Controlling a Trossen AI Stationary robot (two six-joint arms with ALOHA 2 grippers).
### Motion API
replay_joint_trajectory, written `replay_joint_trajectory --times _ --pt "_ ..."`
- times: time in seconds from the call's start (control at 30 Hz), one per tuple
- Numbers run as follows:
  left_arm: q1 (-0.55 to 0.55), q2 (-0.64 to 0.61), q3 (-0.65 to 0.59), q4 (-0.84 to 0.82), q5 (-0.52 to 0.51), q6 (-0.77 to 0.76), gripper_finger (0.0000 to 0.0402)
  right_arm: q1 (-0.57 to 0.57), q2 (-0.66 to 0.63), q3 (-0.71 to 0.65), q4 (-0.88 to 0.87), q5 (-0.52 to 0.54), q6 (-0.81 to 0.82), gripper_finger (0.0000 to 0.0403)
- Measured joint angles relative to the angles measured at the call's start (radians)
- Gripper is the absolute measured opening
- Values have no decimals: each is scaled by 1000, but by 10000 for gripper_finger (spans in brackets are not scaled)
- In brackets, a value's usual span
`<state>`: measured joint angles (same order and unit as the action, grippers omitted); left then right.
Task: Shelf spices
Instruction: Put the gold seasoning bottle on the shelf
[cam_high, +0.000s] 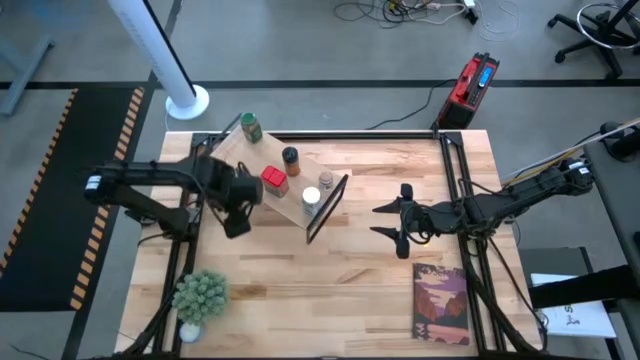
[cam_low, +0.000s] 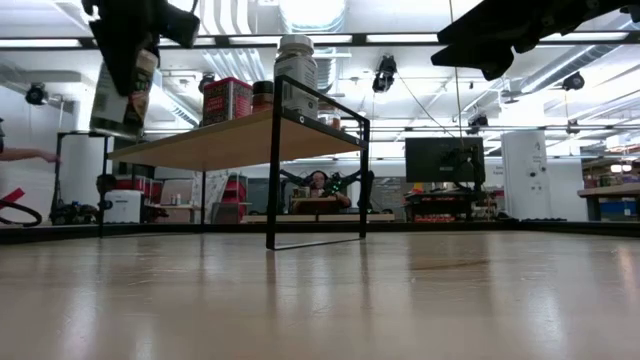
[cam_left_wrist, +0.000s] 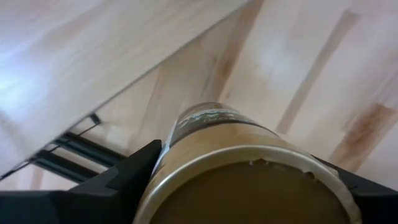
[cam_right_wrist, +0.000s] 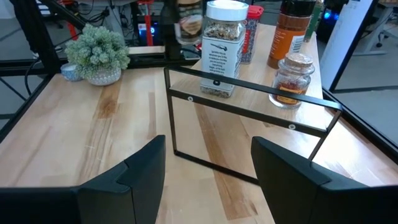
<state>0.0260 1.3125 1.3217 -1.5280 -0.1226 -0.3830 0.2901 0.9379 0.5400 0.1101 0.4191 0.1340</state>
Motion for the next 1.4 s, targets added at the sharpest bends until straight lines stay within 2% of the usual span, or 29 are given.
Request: replay_joint_trajectory --times 0.27,0.5,0.8,1.2,1.4 --pt "130 -3 -1 -11 41 118 266 0 0 -3 0 0 -6 213" --pt "177 -3 115 -43 46 164 264 0 0 -13 -1 0 -4 213" --pt "258 8 262 -43 -77 235 264 0 0 -13 15 0 -4 213" --pt "533 11 247 3 -73 330 264 0 0 -13 15 0 -4 213" --pt "688 11 223 38 36 343 265 0 0 -13 16 -1 -5 213"
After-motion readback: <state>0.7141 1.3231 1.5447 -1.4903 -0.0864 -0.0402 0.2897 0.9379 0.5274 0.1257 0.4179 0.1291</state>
